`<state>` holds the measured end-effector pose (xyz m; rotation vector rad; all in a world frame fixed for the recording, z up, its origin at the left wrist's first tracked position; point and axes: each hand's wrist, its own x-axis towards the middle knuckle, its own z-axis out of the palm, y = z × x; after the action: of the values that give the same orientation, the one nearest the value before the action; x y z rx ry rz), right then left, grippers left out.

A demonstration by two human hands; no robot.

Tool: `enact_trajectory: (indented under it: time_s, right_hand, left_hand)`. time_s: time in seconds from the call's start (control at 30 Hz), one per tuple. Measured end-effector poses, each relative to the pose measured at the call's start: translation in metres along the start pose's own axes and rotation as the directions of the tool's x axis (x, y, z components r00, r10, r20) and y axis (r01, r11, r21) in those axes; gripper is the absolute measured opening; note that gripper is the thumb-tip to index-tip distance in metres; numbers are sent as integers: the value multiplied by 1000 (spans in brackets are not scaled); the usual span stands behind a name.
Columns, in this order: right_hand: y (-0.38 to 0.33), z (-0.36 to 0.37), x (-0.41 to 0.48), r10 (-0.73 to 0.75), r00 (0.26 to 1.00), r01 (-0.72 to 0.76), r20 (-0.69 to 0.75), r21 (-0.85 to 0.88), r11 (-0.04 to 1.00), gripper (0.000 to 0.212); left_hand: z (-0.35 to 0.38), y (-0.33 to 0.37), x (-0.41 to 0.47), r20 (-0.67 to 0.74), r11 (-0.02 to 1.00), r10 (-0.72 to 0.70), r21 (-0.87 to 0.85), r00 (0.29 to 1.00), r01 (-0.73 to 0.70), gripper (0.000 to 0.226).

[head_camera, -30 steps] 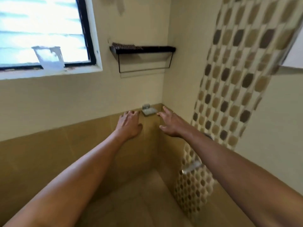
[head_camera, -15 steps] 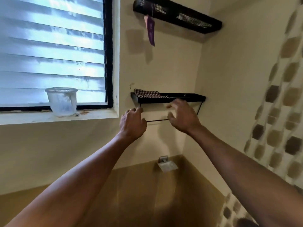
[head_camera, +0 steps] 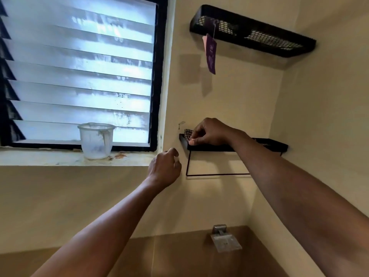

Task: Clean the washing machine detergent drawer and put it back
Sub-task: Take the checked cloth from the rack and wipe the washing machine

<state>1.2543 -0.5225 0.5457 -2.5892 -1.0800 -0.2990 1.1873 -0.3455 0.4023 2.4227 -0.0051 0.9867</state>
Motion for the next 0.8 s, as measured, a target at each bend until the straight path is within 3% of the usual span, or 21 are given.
enact_trajectory:
  time_s: [0.17,0.3,0.37,0.43,0.6,0.73,0.8]
  right_hand:
    - [7,0,4,51,998,-46,-29,165,985,11]
    - [14,10,8,163,970,-147,-180,103,984,8]
    - [14,13,8,273,903,-237,-332,145,961,15]
    - [9,6,2,376,791,-288,-483,250,925,19]
    - [-15,-27,-31,438,489,-164,-755,413,896,25]
    - [-33,-42,-66,408,400,-43,-821,427,903,26]
    - [-45,-39,-85,359,384,-15,-851,383,924,23]
  left_hand:
    - [-10,-11,-2,11,1000,-5,7,1000,5,28]
    - [-20,-15,-8,11,1000,6,-3,1000,-6,28]
    - [-28,-18,-14,7,1000,4,-27,1000,-4,28]
    - [-36,-18,-21,3,998,-10,-64,1000,11,28]
    - [-52,-15,-36,-6,977,-58,-208,998,55,26]
    - [-63,15,-45,-7,892,-78,-448,997,66,22]
    - [-65,35,-48,-17,838,-57,-544,998,39,35]
